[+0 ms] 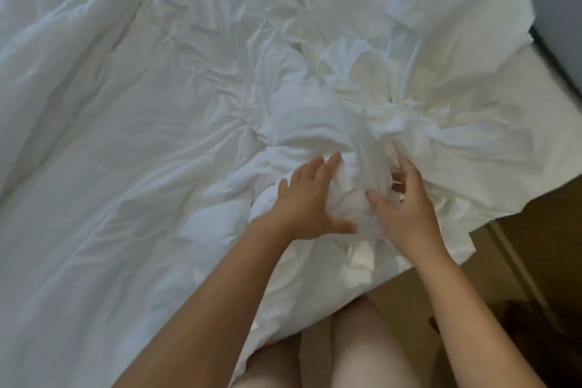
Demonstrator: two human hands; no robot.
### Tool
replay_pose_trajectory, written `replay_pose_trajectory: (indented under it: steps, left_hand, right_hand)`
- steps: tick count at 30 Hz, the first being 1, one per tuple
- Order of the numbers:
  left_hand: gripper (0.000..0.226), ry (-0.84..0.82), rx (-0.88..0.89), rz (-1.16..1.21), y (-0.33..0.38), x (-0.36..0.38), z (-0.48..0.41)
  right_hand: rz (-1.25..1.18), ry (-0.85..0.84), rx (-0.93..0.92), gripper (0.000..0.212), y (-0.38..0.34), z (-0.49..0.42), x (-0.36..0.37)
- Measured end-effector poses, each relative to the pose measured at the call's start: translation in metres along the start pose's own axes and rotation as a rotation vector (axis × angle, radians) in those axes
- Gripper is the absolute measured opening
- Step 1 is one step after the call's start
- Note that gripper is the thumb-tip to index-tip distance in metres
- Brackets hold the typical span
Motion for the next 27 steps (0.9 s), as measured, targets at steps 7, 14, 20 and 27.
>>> replay_pose_trajectory:
  steps: [7,14,20,27]
  left_hand:
    - [0.025,0.495,-0.192,0.225,-0.037,-0.048,0.036]
    - [0.056,0.511,-0.208,0.508,-0.022,-0.051,0.076]
    - [0.065,0.471,-0.334,-0.009,-0.021,-0.02,0.043]
    - [0.051,0.449,0.297,-0.736,0.009,0.013,-0.001]
  right_hand:
    - [-0.131,-0.388,-0.136,0.071,-0.015,0.002,0.027]
    - [0.084,-0.397,-0.4,0.063,-0.055,0.019,0.084]
    - [0.097,-0.413,-0.328,0.043,-0.021,0.027,0.086]
    - [0.437,0.296,-0.283,0.047,0.009,0.006,-0.002]
Point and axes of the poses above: each hand's wrist, its own z-axis away from the middle knuckle, its own x-axis out of the palm, y = z × x, the point moved 3 cm from there along -z, towards the middle knuckle, and after that the axes turned 11 degrees about -y, right-handed, at the moved point
